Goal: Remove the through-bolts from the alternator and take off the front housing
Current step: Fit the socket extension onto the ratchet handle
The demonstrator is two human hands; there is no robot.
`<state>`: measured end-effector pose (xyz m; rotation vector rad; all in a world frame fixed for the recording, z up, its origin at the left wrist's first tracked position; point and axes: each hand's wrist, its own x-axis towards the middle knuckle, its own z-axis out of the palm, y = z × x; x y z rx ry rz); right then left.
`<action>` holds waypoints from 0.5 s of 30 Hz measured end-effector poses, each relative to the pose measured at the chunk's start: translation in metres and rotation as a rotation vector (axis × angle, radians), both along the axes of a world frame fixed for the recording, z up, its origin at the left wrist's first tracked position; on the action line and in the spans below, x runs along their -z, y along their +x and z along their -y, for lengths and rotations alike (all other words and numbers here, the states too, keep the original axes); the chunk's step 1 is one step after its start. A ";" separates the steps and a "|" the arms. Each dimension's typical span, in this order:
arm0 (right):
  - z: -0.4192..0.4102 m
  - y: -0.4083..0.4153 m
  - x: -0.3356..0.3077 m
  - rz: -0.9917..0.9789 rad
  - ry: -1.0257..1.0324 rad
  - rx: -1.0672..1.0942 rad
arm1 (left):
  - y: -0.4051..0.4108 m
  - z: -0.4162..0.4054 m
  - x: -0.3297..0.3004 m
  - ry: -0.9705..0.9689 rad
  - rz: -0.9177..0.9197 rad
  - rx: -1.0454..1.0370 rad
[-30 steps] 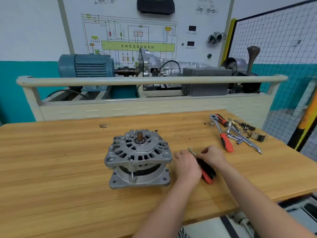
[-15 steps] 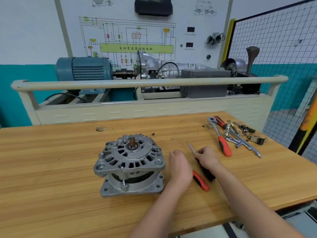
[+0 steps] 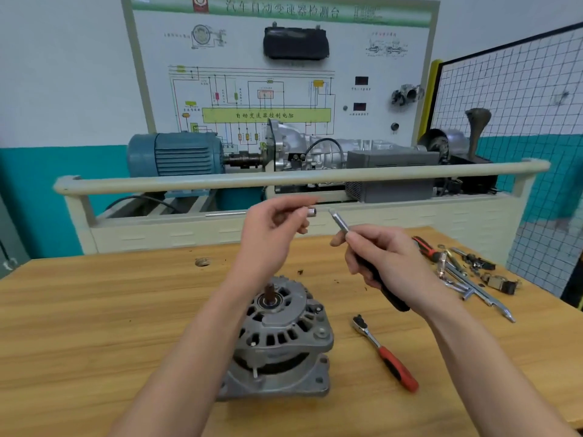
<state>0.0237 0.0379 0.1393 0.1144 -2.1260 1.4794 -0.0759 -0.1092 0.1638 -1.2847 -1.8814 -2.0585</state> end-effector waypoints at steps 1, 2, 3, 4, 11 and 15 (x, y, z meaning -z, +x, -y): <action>0.007 -0.005 -0.002 0.006 0.034 0.004 | -0.008 0.007 0.000 -0.003 0.007 0.014; 0.013 -0.010 -0.004 0.014 0.063 0.002 | -0.014 0.013 0.000 0.000 0.022 0.032; 0.018 -0.015 -0.005 0.020 0.083 -0.007 | -0.020 0.018 0.001 0.007 0.041 0.050; 0.023 -0.019 -0.006 0.024 0.094 -0.020 | -0.024 0.022 0.002 0.015 0.058 0.064; 0.034 -0.040 -0.013 0.039 0.114 -0.045 | -0.046 0.039 0.002 0.066 0.048 0.105; 0.035 -0.047 -0.013 0.057 0.201 -0.014 | -0.053 0.045 0.005 0.078 0.044 0.091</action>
